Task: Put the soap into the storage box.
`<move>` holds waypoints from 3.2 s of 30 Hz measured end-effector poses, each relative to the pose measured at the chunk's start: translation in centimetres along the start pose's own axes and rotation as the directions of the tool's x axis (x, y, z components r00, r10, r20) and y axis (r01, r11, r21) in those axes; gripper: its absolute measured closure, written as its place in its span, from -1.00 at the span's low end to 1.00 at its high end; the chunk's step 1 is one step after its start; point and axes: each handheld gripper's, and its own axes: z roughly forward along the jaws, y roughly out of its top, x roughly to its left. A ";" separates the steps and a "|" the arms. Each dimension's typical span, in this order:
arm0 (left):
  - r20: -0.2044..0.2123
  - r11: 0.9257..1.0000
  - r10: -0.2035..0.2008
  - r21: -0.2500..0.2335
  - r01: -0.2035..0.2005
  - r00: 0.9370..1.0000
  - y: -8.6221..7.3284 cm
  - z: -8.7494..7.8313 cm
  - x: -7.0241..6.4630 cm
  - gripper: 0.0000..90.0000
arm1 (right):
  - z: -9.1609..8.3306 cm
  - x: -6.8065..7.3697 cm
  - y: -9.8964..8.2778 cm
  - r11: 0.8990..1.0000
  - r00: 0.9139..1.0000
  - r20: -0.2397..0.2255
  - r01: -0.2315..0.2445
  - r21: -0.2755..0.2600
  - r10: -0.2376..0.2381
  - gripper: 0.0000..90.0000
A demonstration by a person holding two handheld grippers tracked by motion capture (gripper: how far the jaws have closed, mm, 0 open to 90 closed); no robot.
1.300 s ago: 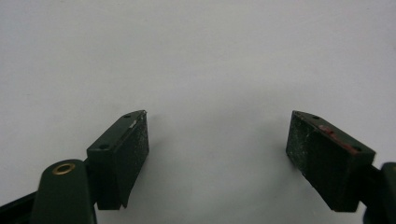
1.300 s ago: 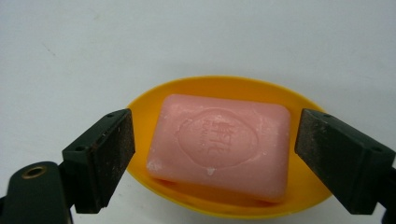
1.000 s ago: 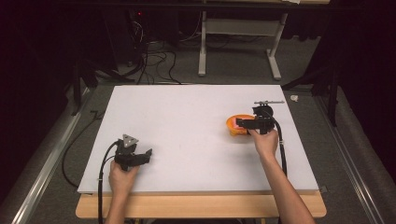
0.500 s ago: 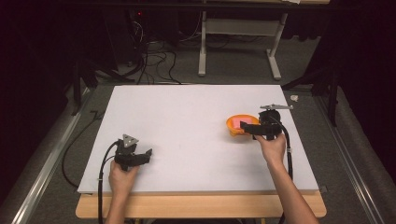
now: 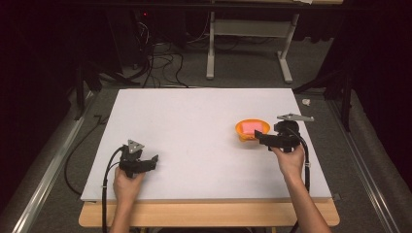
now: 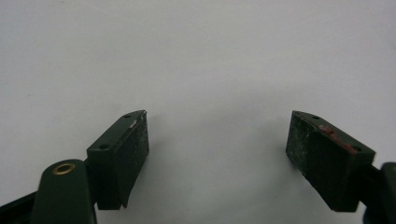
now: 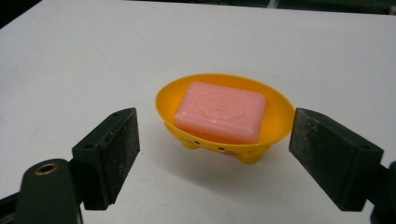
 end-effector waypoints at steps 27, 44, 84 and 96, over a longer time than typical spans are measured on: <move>-0.002 1.000 0.001 -0.001 -0.001 1.000 0.0 0.0 0.0 -0.52 | -2.0 0.4 -3.5 0.998 0.999 -0.044 0.003 -0.066 -0.006 -0.59; -0.002 1.000 0.002 0.000 -0.002 1.000 0.0 0.0 0.0 -0.52 | -1.0 1.0 -5.8 0.998 0.995 -0.104 -0.003 -0.056 -0.003 -0.58; -0.003 1.000 0.005 0.000 -0.005 1.000 0.0 0.0 -0.1 -0.52 | 3.9 3.0 -8.5 0.988 0.989 -0.059 0.137 0.076 -0.132 -0.53; -0.004 1.000 0.004 -0.002 -0.004 1.000 0.0 0.0 -0.1 -0.52 | 5.0 3.5 -9.0 0.974 0.982 -0.003 0.186 0.128 -0.187 -0.55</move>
